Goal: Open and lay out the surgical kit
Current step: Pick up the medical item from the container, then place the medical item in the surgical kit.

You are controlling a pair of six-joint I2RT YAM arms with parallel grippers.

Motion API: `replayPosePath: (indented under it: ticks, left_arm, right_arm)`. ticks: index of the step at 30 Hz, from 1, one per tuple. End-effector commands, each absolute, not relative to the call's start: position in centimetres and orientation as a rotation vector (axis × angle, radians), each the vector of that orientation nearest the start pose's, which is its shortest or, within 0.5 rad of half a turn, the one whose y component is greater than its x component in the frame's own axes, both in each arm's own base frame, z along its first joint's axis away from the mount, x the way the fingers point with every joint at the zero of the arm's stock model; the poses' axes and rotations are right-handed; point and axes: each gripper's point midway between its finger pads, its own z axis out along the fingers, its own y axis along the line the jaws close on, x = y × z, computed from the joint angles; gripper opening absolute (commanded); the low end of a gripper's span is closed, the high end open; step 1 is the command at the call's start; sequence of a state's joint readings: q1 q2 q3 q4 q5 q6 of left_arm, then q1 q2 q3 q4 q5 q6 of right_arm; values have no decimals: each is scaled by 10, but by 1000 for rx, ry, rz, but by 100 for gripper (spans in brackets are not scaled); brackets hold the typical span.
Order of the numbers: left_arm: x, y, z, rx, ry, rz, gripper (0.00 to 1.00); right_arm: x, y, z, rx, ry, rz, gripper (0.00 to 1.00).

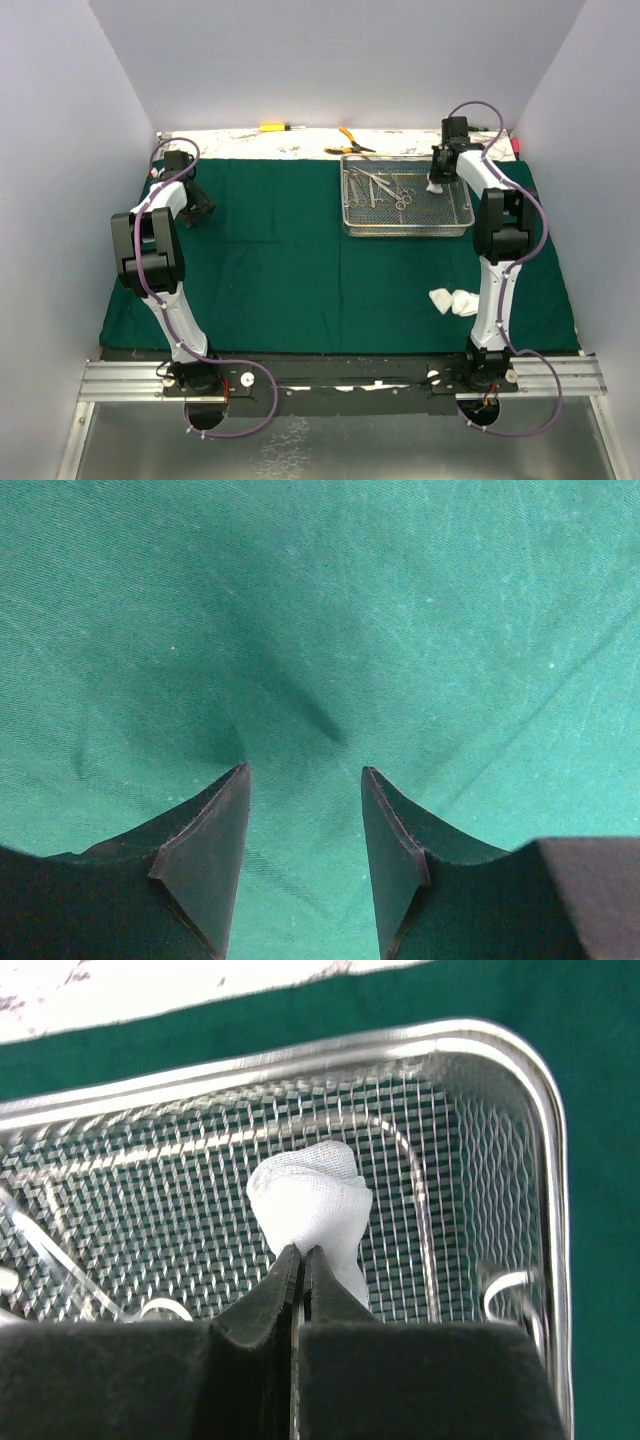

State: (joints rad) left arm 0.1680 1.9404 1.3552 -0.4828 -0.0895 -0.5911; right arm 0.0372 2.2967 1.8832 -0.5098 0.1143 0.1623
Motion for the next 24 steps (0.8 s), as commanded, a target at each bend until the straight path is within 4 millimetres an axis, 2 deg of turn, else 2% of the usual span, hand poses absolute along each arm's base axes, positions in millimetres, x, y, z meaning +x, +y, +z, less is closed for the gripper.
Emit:
replayPosePath:
  ticks: [1, 5, 8, 10, 14, 17, 21, 24]
  left_arm:
    - [441, 59, 44, -962, 2457, -72, 50]
    - [436, 54, 39, -959, 2479, -97, 50]
    - [433, 51, 38, -949, 2490, -112, 50]
    - [430, 50, 39, -942, 2493, -117, 50]
    - [426, 46, 43, -926, 2488, -129, 50]
    - [424, 43, 44, -912, 2481, -134, 50]
    - [422, 40, 41, -906, 2483, -132, 50]
    - [419, 38, 42, -901, 2476, -130, 50]
  right_arm:
    - [532, 23, 96, 230, 2480, 69, 1]
    - [497, 46, 111, 243, 2505, 238, 1]
    - [467, 54, 123, 265, 2523, 294, 1]
    - [444, 59, 135, 262, 2531, 313, 1]
    - [390, 63, 142, 298, 2601, 324, 1]
    - [351, 77, 148, 345, 2681, 418, 1]
    - [308, 95, 148, 387, 2753, 500, 1]
    - [276, 98, 132, 405, 2818, 495, 1]
